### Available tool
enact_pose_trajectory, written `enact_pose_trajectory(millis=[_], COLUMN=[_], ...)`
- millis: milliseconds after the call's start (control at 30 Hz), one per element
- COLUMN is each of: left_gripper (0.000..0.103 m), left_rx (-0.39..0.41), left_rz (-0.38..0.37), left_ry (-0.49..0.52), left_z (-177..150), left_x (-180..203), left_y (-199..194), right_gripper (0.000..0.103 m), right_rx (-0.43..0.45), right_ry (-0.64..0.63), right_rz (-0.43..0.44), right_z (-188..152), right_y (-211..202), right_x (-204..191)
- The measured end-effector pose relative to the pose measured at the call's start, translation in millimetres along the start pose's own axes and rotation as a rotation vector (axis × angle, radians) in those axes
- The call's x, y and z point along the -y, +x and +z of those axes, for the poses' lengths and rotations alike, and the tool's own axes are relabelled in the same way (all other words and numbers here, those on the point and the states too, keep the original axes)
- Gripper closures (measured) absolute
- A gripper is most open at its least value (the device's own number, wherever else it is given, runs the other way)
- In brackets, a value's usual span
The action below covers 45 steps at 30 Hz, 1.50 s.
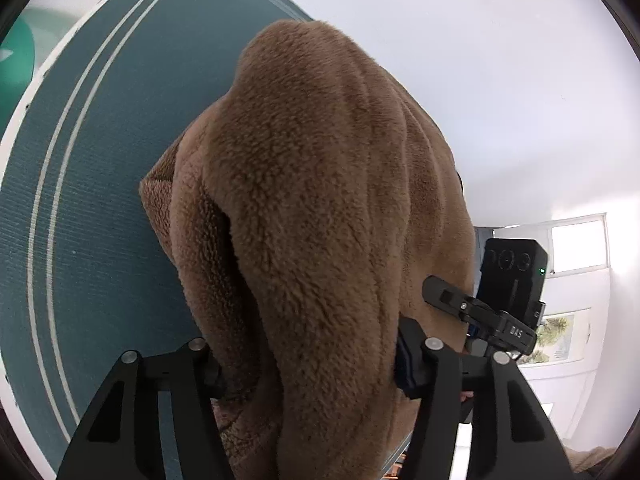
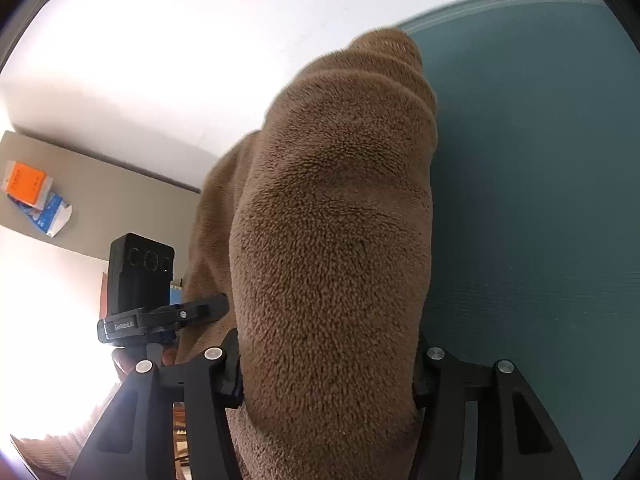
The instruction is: Fold clothes
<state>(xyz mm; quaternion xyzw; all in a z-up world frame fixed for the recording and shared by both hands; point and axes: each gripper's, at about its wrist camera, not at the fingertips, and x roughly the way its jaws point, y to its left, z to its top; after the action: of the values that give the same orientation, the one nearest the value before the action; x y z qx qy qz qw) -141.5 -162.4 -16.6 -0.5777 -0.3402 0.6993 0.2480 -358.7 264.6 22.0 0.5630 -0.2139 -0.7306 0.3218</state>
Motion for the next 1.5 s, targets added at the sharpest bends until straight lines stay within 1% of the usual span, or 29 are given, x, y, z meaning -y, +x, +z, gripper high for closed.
enact_pose_trajectory(millis=[67,167,233,333,533,633,733,800,900,1000,1133,1200,1233,1267,1300,1333,1367,1400,1433,1467,1500], left_gripper=[0.04,0.04,0.04,0.04,0.04,0.04,0.04,0.04,0.04,0.04,0.04,0.035,0.03,0.025,0.023,0.02,0.019,0.019,0.019,0.019,0.019], left_rx=[0.001,0.001,-0.012,-0.039,-0.11,-0.143,-0.174,-0.19,-0.209,-0.222,-0.23,-0.221,-0.219,-0.215,-0.212,-0.208,-0.204,-0.2,-0.192,-0.177,-0.139], left_rz=[0.002,-0.011,-0.033,-0.047,-0.083,-0.09,-0.087,-0.081,-0.063,-0.027,0.043,0.051,0.061,0.078,0.096,0.112,0.128,0.145,0.17,0.2,0.251], left_ry=[0.015,0.039,0.073,0.113,0.182,0.205,0.225,0.235,0.243,0.247,0.253,0.244,0.241,0.246,0.251,0.257,0.264,0.271,0.283,0.303,0.331], left_z=[-3,-7,-11,-18,-33,6,5,15,18,23,29,33,36,23,12,13,15,17,18,19,21], left_x=[18,47,75,119,208,249,282,289,307,317,321,321,323,333,343,346,349,353,360,367,376], left_y=[5,15,29,60,137,189,227,248,280,308,340,345,346,361,374,374,374,373,371,367,359], right_gripper=[0.047,0.047,0.047,0.047,0.047,0.047,0.047,0.047,0.047,0.047,0.047,0.047,0.047,0.046,0.045,0.044,0.042,0.037,0.035,0.032,0.03], right_rx=[0.027,0.07,0.097,0.14,0.221,0.262,0.292,0.311,0.336,0.343,0.306,0.292,0.29,0.288,0.287,0.285,0.281,0.277,0.275,0.276,0.28], right_ry=[-0.018,-0.024,-0.02,-0.003,0.055,0.091,0.132,0.16,0.199,0.224,0.227,0.228,0.229,0.231,0.23,0.222,0.21,0.2,0.191,0.177,0.155], right_rz=[-0.005,0.0,-0.001,-0.013,-0.057,-0.082,-0.097,-0.106,-0.121,-0.139,-0.175,-0.186,-0.184,-0.181,-0.186,-0.197,-0.212,-0.23,-0.251,-0.276,-0.313], right_z=[-3,-12,-19,-34,-70,-89,-104,-113,-126,-133,-136,-139,-141,-144,-127,-117,-117,-117,-114,-111,-110], right_y=[-14,-50,-79,-129,-232,-279,-312,-333,-361,-368,-354,-349,-350,-350,-328,-315,-315,-314,-292,-285,-291], right_x=[-4,1,10,34,96,129,161,183,214,236,248,252,254,255,238,227,224,221,205,194,187])
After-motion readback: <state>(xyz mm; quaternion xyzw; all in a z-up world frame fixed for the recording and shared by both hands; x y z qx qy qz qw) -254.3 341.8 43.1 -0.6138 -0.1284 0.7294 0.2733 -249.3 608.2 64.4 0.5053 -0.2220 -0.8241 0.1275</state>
